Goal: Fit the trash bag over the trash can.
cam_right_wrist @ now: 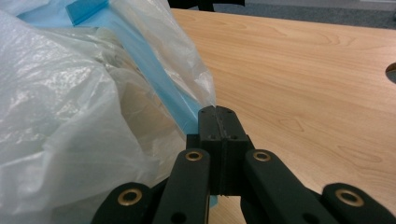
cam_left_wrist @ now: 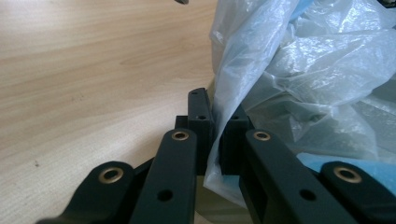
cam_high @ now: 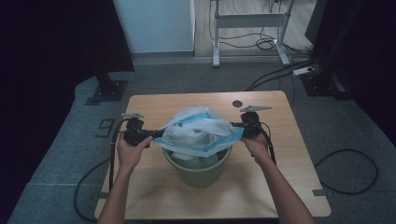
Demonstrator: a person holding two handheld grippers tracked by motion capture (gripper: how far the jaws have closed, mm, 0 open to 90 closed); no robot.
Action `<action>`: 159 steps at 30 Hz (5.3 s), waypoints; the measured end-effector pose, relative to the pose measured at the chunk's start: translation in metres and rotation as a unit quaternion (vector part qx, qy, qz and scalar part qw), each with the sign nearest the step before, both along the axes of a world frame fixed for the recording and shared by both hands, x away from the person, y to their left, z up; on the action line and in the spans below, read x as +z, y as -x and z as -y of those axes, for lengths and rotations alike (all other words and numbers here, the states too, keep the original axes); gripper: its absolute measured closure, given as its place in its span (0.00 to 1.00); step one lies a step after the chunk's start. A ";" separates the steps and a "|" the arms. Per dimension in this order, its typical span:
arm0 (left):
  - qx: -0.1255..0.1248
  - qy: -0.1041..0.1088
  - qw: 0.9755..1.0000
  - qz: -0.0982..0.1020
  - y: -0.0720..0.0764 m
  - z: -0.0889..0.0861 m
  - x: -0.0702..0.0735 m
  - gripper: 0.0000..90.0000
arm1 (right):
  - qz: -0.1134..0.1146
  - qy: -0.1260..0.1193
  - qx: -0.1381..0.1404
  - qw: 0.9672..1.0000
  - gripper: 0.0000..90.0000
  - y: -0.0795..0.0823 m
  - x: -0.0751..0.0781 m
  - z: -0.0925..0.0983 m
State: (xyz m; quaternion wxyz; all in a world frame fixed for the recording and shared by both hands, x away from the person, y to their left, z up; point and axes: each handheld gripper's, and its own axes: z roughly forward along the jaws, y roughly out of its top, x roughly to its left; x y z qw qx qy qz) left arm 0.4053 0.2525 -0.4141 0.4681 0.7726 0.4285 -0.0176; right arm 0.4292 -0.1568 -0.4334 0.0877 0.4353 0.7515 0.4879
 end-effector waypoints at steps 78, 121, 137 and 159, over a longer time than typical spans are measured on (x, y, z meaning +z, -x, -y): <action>0.005 0.000 0.999 -0.035 -0.005 0.006 -0.003 0.95 | 0.073 0.032 0.266 0.961 0.79 0.126 0.067 -0.065; 0.003 0.015 1.000 -0.027 0.003 -0.001 0.002 0.94 | 0.092 0.000 0.281 0.955 0.99 0.171 0.065 -0.083; -0.005 0.013 0.999 -0.035 0.004 0.002 -0.003 0.95 | 0.069 0.039 0.267 0.961 0.99 0.180 -0.014 -0.084; -0.005 0.013 0.999 -0.035 0.002 0.005 -0.004 0.95 | 0.113 -0.055 0.075 0.989 0.57 0.187 0.031 0.014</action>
